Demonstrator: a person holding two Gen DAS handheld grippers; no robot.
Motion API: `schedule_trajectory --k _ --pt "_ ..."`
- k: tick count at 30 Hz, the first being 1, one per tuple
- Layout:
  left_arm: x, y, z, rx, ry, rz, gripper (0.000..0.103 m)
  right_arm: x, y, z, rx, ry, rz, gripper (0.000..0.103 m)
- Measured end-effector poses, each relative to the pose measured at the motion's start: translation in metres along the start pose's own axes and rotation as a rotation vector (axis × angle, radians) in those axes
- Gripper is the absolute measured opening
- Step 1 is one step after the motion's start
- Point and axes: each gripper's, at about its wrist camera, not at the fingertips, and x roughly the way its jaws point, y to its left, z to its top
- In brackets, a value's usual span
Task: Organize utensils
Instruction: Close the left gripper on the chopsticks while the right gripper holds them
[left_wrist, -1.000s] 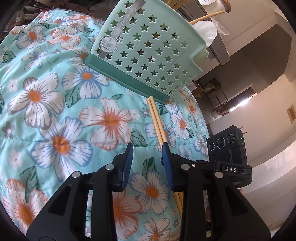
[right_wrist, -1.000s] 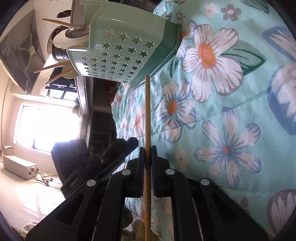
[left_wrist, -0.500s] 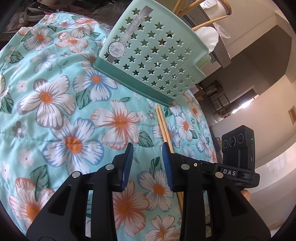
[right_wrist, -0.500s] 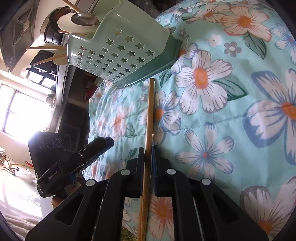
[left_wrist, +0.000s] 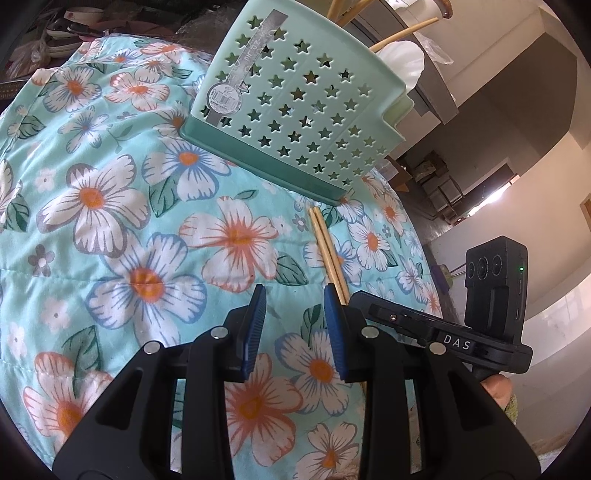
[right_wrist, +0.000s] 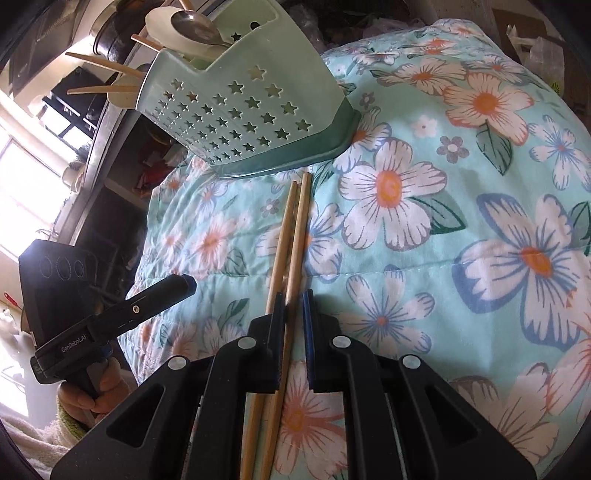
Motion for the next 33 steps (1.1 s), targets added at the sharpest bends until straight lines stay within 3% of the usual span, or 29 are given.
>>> schedule_trajectory --k 6,14,19,28,33 --pt "0.011 -0.014 0.001 0.041 0.015 0.009 0.029 0.011 0.025 -0.006 -0.113 -0.006 -0.084 0.010" --pt "0.028 -0.029 0.007 0.075 0.060 0.003 0.029 -0.018 -0.006 -0.011 0.003 -0.101 -0.141 0.006" --pt "0.050 -0.051 0.009 0.109 0.110 -0.013 0.030 -0.025 -0.020 -0.016 0.033 -0.116 -0.112 0.006" --pt "0.090 -0.069 0.010 0.141 0.164 0.121 0.029 -0.025 -0.029 -0.018 0.053 -0.124 -0.057 0.006" --pt "0.098 -0.070 0.012 0.142 0.162 0.184 0.011 -0.024 -0.032 -0.018 0.058 -0.125 -0.041 0.006"
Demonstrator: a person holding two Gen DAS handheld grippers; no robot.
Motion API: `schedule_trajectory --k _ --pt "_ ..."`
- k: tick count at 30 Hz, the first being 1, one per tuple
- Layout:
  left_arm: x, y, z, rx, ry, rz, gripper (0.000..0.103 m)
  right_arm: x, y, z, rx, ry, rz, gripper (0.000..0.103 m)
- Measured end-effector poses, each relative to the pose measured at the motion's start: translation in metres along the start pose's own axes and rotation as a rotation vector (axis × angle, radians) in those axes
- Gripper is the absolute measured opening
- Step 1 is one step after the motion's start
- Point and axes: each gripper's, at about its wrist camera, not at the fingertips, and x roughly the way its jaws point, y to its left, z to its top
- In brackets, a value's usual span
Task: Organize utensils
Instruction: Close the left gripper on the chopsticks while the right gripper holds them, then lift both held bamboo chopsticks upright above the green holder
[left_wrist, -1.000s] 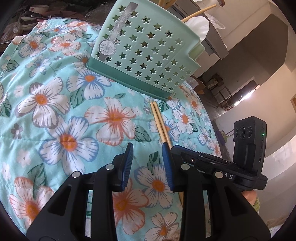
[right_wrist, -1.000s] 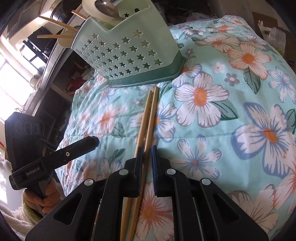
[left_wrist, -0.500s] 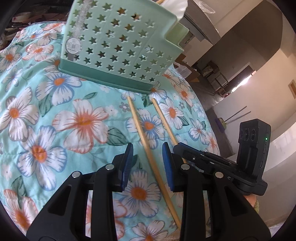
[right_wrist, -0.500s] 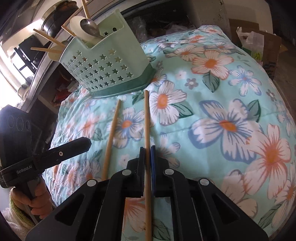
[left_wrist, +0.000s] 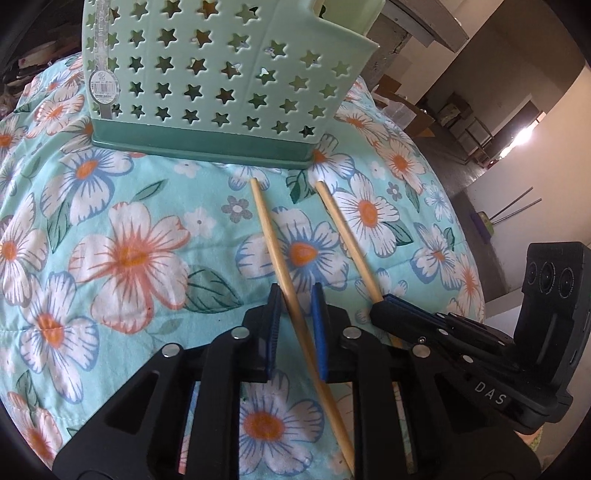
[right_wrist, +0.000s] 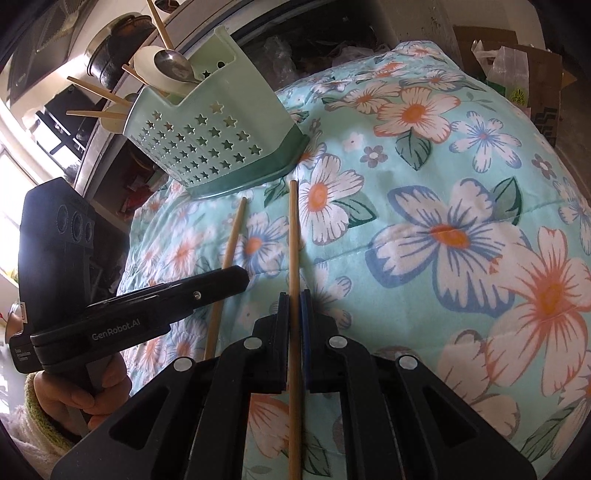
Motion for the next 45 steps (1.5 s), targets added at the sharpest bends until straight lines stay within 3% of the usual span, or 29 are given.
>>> schedule_trajectory --k 9,21,27,30,34,45 --pt "-0.027 0.025 -0.007 -0.026 -0.008 0.018 0.005 -0.002 -0.001 -0.001 0.022 0.010 0.021 0.006" --pt "-0.082 0.082 -0.021 -0.118 -0.096 0.139 0.005 0.010 0.031 -0.006 -0.034 0.064 0.071 0.006" --pt "-0.086 0.100 -0.023 -0.168 -0.096 0.112 0.005 0.016 0.039 -0.006 -0.068 0.089 0.038 0.007" --pt "-0.086 0.099 -0.021 -0.162 -0.095 0.092 0.012 0.015 0.040 -0.002 -0.076 0.096 0.026 0.009" --pt "-0.077 0.091 -0.015 -0.146 -0.086 0.085 0.021 0.015 0.044 0.004 -0.105 0.093 0.009 0.025" --pt "-0.055 0.090 -0.001 -0.086 -0.045 0.140 0.021 0.037 0.058 0.023 -0.159 0.081 -0.050 0.027"
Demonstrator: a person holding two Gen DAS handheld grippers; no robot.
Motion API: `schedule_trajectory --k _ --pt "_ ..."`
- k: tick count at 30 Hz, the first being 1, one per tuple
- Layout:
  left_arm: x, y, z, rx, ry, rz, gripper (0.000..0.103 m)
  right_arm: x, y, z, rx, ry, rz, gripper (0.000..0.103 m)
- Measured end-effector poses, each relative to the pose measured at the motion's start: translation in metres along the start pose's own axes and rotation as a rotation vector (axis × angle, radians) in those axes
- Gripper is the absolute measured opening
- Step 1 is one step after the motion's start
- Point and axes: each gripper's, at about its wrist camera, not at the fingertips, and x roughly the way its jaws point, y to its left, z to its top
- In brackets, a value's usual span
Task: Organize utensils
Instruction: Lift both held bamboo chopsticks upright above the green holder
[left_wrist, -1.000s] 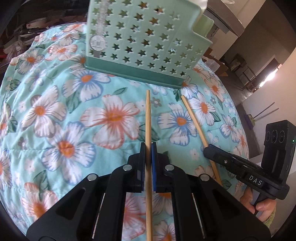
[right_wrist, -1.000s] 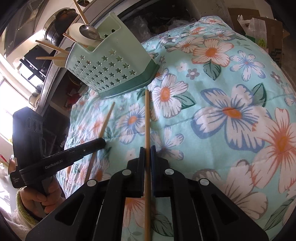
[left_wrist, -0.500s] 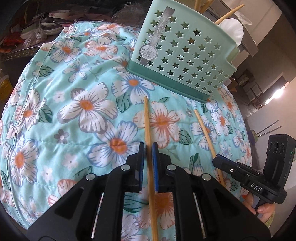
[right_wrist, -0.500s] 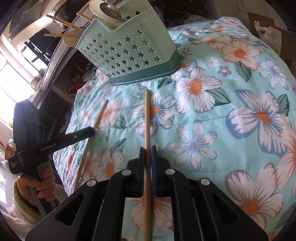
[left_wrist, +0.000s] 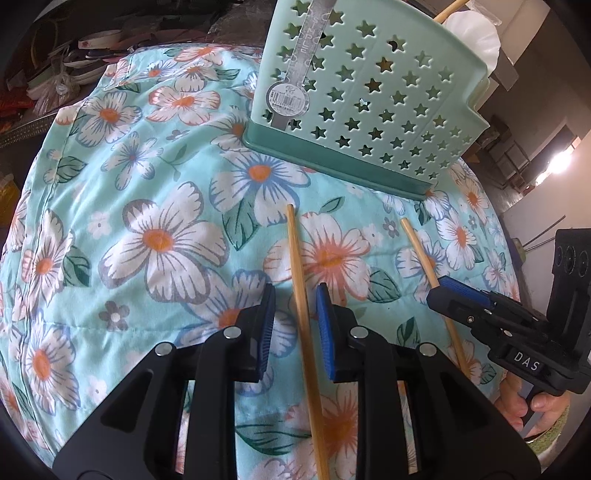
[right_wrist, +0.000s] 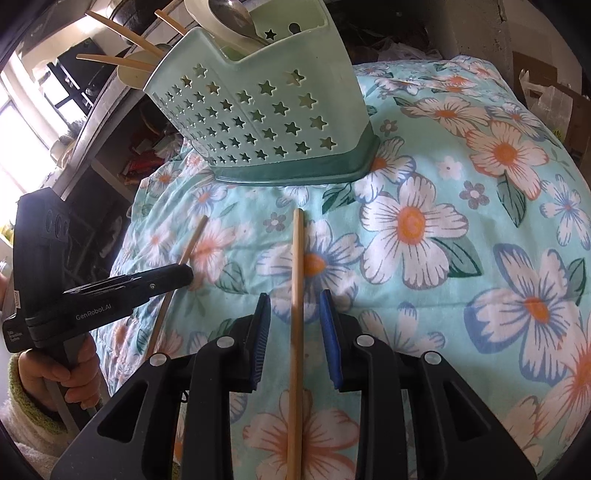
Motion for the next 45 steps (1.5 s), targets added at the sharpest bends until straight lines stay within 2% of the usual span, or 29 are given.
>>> schedule_trajectory --k 5,14,20,31,37,45 --pt "0.006 0.001 0.006 -0.009 -0.004 0.004 0.017 0.008 0.006 0.007 -0.023 -0.003 -0.020 0.025" --pt "0.006 0.008 0.011 -0.030 -0.013 0.011 0.007 0.013 0.004 0.011 -0.007 -0.001 -0.017 0.007" --pt "-0.004 0.012 0.013 -0.033 -0.037 -0.001 0.005 0.004 0.003 0.015 0.011 -0.031 0.009 0.006" --pt "-0.069 0.013 0.018 -0.039 -0.175 -0.115 0.005 -0.030 0.020 0.018 -0.014 -0.108 0.067 0.006" --pt "-0.100 0.011 0.020 -0.028 -0.245 -0.148 0.005 -0.053 0.031 0.020 -0.034 -0.161 0.088 0.006" --pt "-0.146 0.007 0.028 -0.019 -0.358 -0.201 0.005 -0.078 0.022 0.019 -0.029 -0.220 0.093 0.006"
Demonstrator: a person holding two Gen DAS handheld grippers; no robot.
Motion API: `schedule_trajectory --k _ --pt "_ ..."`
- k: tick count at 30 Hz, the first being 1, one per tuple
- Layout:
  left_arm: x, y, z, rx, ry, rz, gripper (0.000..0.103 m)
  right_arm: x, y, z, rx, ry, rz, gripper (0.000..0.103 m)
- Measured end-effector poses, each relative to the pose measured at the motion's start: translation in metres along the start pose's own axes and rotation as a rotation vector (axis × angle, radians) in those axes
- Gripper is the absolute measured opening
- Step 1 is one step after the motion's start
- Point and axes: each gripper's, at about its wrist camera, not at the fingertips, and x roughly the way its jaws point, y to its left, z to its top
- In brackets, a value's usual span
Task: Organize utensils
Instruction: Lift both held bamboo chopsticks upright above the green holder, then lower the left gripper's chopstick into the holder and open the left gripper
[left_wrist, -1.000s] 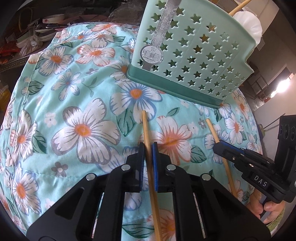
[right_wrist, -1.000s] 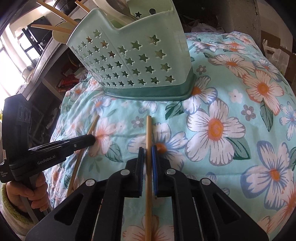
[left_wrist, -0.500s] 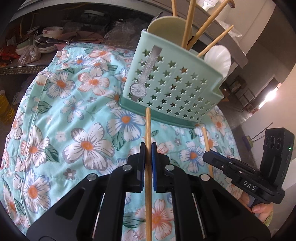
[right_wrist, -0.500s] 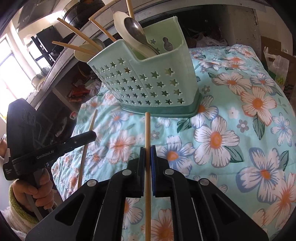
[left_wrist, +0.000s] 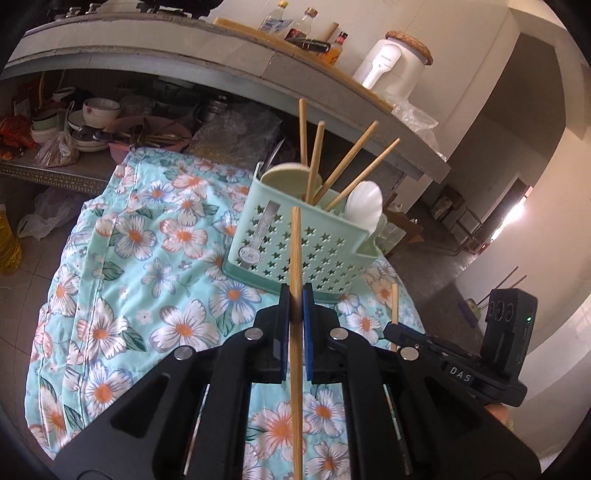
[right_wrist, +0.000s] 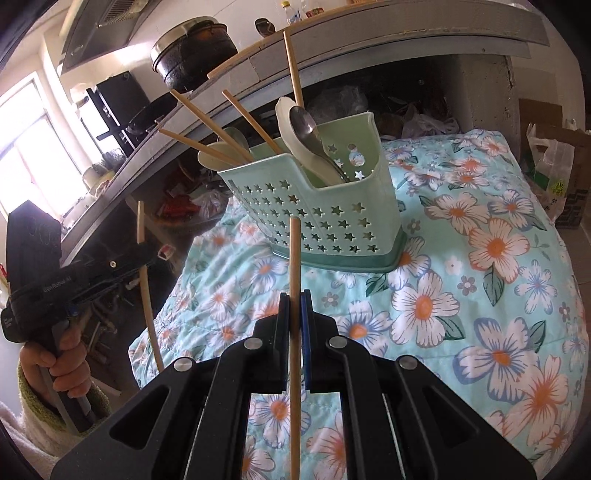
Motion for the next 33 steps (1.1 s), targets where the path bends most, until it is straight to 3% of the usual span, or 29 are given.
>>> schedule_trajectory --k 12,17,21,27,33 --pt "-0.052 -0.069 0.079 0.127 -0.310 -0.141 0.005 -0.013 -0.023 0.000 0.062 -0.027 -0.019 0.006" --pt "-0.048 -0.092 0.116 0.164 -0.478 -0.122 0.005 -0.011 -0.021 -0.001 0.064 -0.022 -0.006 0.006" --pt "-0.022 -0.107 0.136 0.207 -0.585 -0.030 0.005 -0.010 -0.019 -0.002 0.064 -0.021 0.004 0.006" --pt "0.029 -0.102 0.152 0.190 -0.580 0.053 0.005 -0.011 -0.021 -0.001 0.068 -0.019 0.008 0.006" --pt "0.070 -0.089 0.139 0.214 -0.520 0.135 0.005 -0.012 -0.022 -0.002 0.070 -0.020 0.012 0.006"
